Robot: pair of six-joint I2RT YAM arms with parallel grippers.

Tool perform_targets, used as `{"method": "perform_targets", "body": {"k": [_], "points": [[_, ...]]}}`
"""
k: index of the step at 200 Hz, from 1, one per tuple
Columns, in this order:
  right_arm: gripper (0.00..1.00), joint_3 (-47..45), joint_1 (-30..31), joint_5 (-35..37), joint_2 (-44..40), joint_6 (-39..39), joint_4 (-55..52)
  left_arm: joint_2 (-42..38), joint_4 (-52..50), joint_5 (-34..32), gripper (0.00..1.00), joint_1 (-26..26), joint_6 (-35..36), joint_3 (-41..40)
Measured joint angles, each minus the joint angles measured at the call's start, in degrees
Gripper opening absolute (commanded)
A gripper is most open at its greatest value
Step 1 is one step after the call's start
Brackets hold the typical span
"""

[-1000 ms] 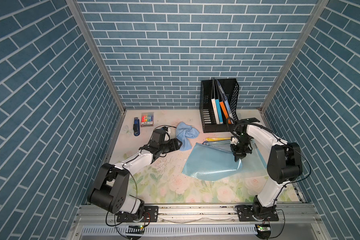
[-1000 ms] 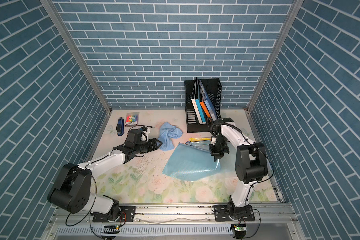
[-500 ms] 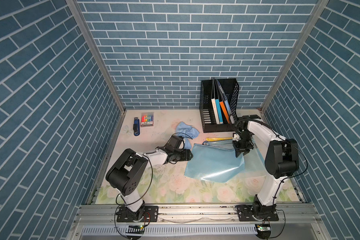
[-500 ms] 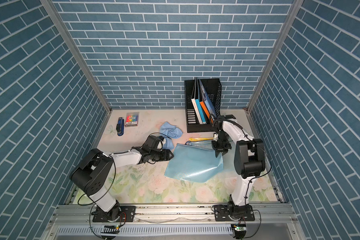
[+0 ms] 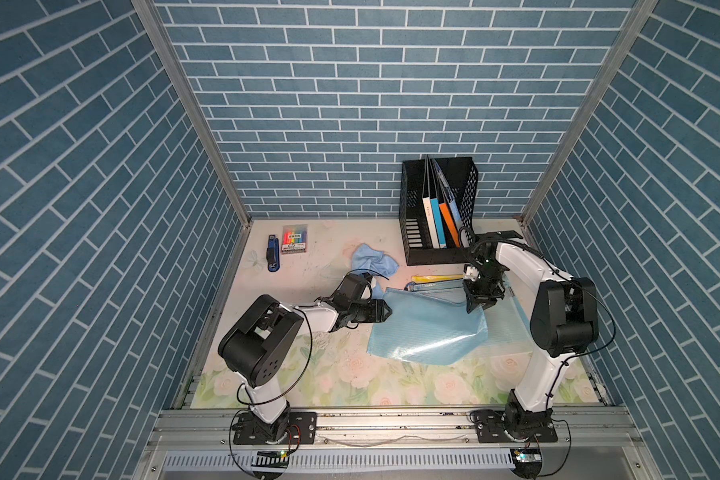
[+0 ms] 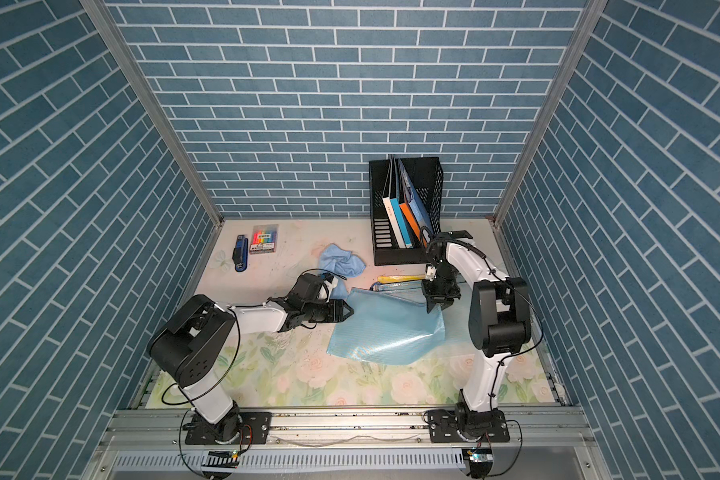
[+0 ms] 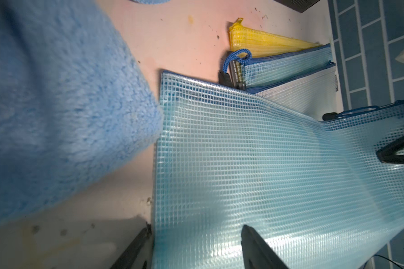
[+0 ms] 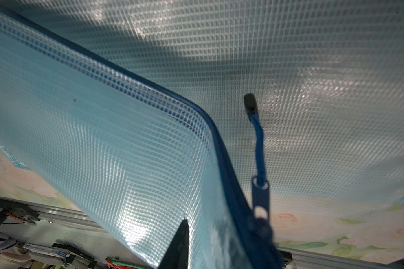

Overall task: Wipe the document bag
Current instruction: Adjust the document bag.

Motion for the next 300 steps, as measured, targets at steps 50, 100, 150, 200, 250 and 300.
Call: {"method": "perform_targets", "body": {"k": [50, 100, 150, 200, 250, 300], "points": [[0.31, -2.6, 0.0, -1.9, -1.8, 0.0, 1.6, -0.4, 2.0, 0.3, 0.33, 0.0, -1.2, -2.5], [0.25, -4.0, 0.3, -3.1, -3.2, 0.5, 2.7, -3.6, 1.6, -1.5, 0.18, 0.0, -2.5, -6.4], [0.19, -5.7, 0.6, -3.7, -5.4, 0.5, 3.1, -5.0, 1.4, -2.7, 0.17, 0.1, -3.0, -7.1], [0.15, -6.9, 0.8, -4.2, -7.3, 0.8, 3.2, -9.4, 1.7, -4.7, 0.13, 0.4, -3.2, -7.1], [0.12, -7.3, 1.1, -4.5, -8.2, 0.9, 3.4, -12.1, 2.1, -6.6, 0.07, 0.9, -3.8, -9.6], [0.06, -7.7, 1.4, -4.8, -8.3, 1.0, 4.4, -12.9, 3.1, -6.6, 0.08, 1.0, -5.5, -12.3]]}}
